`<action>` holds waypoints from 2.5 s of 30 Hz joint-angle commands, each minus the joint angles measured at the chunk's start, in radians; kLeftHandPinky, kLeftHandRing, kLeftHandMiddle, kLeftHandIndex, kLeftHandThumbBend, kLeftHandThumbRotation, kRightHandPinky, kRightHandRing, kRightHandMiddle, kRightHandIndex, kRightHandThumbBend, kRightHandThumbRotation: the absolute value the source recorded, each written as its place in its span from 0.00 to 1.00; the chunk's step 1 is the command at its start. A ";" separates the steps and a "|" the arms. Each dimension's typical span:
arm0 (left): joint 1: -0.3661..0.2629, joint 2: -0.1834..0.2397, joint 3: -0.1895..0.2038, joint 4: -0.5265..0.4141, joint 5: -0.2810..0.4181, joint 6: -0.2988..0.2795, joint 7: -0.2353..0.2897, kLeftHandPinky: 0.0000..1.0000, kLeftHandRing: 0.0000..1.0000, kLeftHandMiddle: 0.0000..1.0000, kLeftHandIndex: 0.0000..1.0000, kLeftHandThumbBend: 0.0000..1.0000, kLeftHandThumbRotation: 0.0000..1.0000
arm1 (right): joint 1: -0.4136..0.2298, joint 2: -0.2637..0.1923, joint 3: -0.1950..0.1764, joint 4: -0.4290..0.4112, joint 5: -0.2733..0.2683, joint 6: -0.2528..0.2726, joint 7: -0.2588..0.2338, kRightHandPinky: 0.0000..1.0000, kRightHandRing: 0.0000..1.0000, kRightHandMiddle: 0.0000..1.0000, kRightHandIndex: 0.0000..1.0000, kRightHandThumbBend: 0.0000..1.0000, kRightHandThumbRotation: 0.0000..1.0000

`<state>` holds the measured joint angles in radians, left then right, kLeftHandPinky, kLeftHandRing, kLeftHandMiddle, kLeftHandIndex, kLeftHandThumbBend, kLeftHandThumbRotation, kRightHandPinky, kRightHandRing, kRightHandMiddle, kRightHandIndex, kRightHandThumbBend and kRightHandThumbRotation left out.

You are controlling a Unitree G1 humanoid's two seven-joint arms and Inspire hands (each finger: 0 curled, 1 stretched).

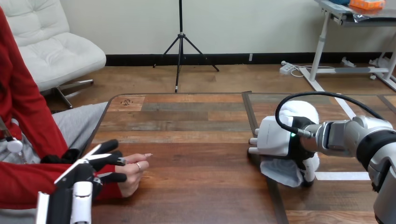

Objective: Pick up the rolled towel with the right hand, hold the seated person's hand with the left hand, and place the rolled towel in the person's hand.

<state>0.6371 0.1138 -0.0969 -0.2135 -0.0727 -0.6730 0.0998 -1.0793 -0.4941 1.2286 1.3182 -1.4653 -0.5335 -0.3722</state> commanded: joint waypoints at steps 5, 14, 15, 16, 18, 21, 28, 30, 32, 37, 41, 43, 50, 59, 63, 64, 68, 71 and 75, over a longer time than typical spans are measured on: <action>-0.016 -0.049 0.006 -0.035 -0.014 -0.034 -0.010 0.63 0.79 0.80 0.54 0.49 1.00 | 0.002 0.006 0.019 0.024 -0.001 0.041 0.047 0.83 0.89 0.92 0.94 1.00 0.43; -0.007 -0.049 0.014 -0.045 -0.021 -0.030 -0.009 0.65 0.80 0.81 0.54 0.50 1.00 | 0.035 0.019 -0.039 0.043 0.084 0.079 0.165 0.42 0.51 0.58 0.65 1.00 0.21; -0.006 -0.049 0.015 -0.045 -0.021 -0.029 -0.009 0.65 0.80 0.81 0.54 0.50 1.00 | 0.037 0.018 -0.041 0.042 0.089 0.082 0.166 0.42 0.51 0.58 0.65 1.00 0.21; -0.006 -0.050 0.015 -0.045 -0.021 -0.029 -0.008 0.66 0.80 0.81 0.55 0.50 1.00 | 0.039 0.018 -0.042 0.041 0.093 0.084 0.168 0.32 0.38 0.46 0.56 1.00 0.18; -0.004 -0.050 0.017 -0.048 -0.025 -0.026 -0.009 0.67 0.80 0.81 0.55 0.50 1.00 | 0.047 0.013 -0.052 0.037 0.108 0.089 0.158 0.24 0.30 0.37 0.49 1.00 0.15; -0.003 -0.049 0.019 -0.052 -0.028 -0.020 -0.009 0.68 0.80 0.80 0.55 0.51 1.00 | 0.058 0.007 -0.064 0.034 0.127 0.094 0.142 0.17 0.22 0.29 0.41 0.96 0.09; -0.004 -0.046 0.020 -0.058 -0.039 -0.010 -0.015 0.69 0.81 0.80 0.55 0.53 1.00 | 0.076 0.000 -0.091 0.032 0.166 0.109 0.129 0.13 0.18 0.25 0.36 0.78 0.02; -0.010 -0.047 0.022 -0.054 -0.042 -0.010 -0.018 0.70 0.81 0.80 0.54 0.53 1.00 | 0.078 -0.002 -0.099 0.031 0.178 0.111 0.131 0.14 0.19 0.25 0.35 0.75 0.01; -0.015 -0.047 0.023 -0.051 -0.043 -0.011 -0.019 0.70 0.81 0.80 0.54 0.53 1.00 | 0.077 -0.002 -0.099 0.031 0.183 0.112 0.135 0.14 0.19 0.25 0.34 0.71 0.00; -0.024 -0.049 0.025 -0.048 -0.041 -0.011 -0.022 0.69 0.80 0.80 0.54 0.52 1.00 | 0.074 -0.005 -0.104 0.027 0.191 0.113 0.134 0.14 0.19 0.25 0.33 0.68 0.00; -0.033 -0.052 0.026 -0.041 -0.038 -0.013 -0.023 0.67 0.78 0.79 0.53 0.51 1.00 | 0.067 -0.011 -0.112 0.023 0.199 0.101 0.127 0.14 0.18 0.24 0.32 0.66 0.00; -0.035 -0.052 0.026 -0.039 -0.039 -0.012 -0.024 0.66 0.78 0.79 0.53 0.50 1.00 | 0.064 -0.011 -0.117 0.022 0.206 0.097 0.133 0.14 0.18 0.24 0.31 0.66 0.00; -0.047 -0.053 0.025 -0.032 -0.042 -0.010 -0.033 0.65 0.78 0.79 0.53 0.49 1.00 | 0.052 -0.022 -0.160 0.012 0.263 0.065 0.127 0.17 0.23 0.29 0.35 0.68 0.00; -0.065 -0.055 0.023 -0.021 -0.045 -0.012 -0.041 0.64 0.78 0.78 0.53 0.49 1.00 | 0.037 -0.037 -0.219 0.000 0.336 0.024 0.139 0.19 0.26 0.32 0.36 0.71 0.00; -0.071 -0.055 0.024 -0.017 -0.043 -0.012 -0.043 0.63 0.78 0.78 0.53 0.48 1.00 | 0.028 -0.044 -0.225 -0.008 0.342 0.013 0.135 0.19 0.26 0.32 0.36 0.73 0.00; -0.073 -0.055 0.024 -0.016 -0.042 -0.011 -0.044 0.63 0.78 0.78 0.53 0.48 1.00 | 0.026 -0.045 -0.226 -0.009 0.343 0.012 0.136 0.19 0.26 0.33 0.36 0.73 0.00; -0.078 -0.056 0.024 -0.016 -0.042 -0.008 -0.046 0.62 0.77 0.78 0.53 0.48 1.00 | 0.014 -0.050 -0.228 -0.014 0.343 0.006 0.144 0.20 0.27 0.33 0.34 0.74 0.00; -0.083 -0.057 0.024 -0.013 -0.043 -0.008 -0.049 0.61 0.77 0.78 0.53 0.48 1.00 | 0.008 -0.056 -0.234 -0.020 0.345 0.001 0.144 0.19 0.25 0.31 0.31 0.73 0.00; -0.087 -0.060 0.025 -0.012 -0.038 -0.008 -0.048 0.59 0.76 0.78 0.52 0.47 1.00 | 0.004 -0.066 -0.247 -0.027 0.350 -0.012 0.131 0.17 0.24 0.29 0.28 0.69 0.00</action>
<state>0.6312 0.1106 -0.0695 -0.2173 -0.1117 -0.6759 0.0536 -1.0128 -0.5303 1.0200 1.3303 -1.1380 -0.5388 -0.2234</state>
